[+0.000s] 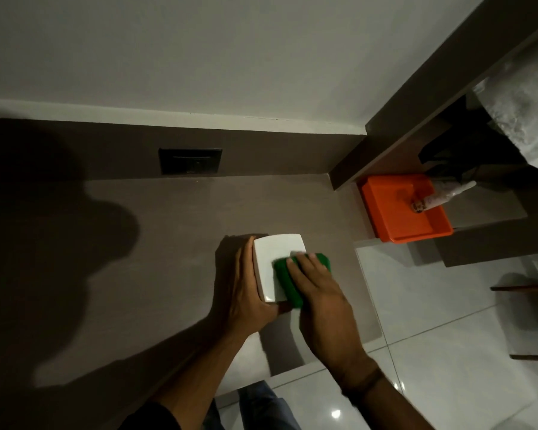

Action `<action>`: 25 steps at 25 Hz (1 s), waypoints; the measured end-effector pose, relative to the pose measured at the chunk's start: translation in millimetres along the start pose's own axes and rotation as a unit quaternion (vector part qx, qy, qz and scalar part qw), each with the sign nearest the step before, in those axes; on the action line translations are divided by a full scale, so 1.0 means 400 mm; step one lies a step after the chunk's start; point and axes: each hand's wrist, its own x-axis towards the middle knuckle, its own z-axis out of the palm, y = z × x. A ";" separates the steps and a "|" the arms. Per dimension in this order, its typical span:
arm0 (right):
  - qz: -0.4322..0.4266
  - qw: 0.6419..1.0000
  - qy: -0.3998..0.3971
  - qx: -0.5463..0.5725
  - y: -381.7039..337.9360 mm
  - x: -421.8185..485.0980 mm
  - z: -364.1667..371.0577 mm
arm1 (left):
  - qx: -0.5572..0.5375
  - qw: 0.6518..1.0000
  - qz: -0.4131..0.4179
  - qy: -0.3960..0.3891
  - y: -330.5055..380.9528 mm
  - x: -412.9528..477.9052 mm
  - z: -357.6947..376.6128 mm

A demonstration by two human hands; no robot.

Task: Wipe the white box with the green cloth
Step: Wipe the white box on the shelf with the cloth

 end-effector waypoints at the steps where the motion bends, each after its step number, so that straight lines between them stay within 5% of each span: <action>1: 0.005 1.000 -0.006 0.006 -0.024 0.027 0.002 | 0.010 1.000 -0.019 -0.006 -0.038 -0.014 0.026; 4: -0.079 0.996 -0.024 -0.024 -0.070 -0.023 0.024 | 0.027 0.998 -0.047 -0.033 -0.406 -0.083 0.157; 6: -0.096 0.995 -0.024 -0.020 -0.038 -0.090 0.017 | 0.043 0.997 -0.016 0.053 -0.456 -0.075 0.163; 9: -0.021 1.000 0.003 0.007 0.001 -0.034 0.009 | 0.034 0.996 -0.046 0.073 -0.009 -0.020 0.010; 11: 0.002 1.000 0.005 0.020 -0.026 0.039 0.015 | -0.001 0.997 -0.016 0.079 0.097 -0.009 -0.027; 15: -0.065 0.997 -0.004 0.044 -0.054 -0.017 0.024 | 0.057 0.994 -0.068 0.070 0.064 -0.033 -0.028; 20: 0.123 0.952 0.117 0.253 0.083 -0.114 0.008 | 0.122 0.992 -0.037 0.016 0.143 -0.005 -0.062; 25: 0.192 0.873 0.135 0.428 0.197 -0.129 0.060 | 0.426 0.902 0.029 -0.060 0.209 -0.002 -0.007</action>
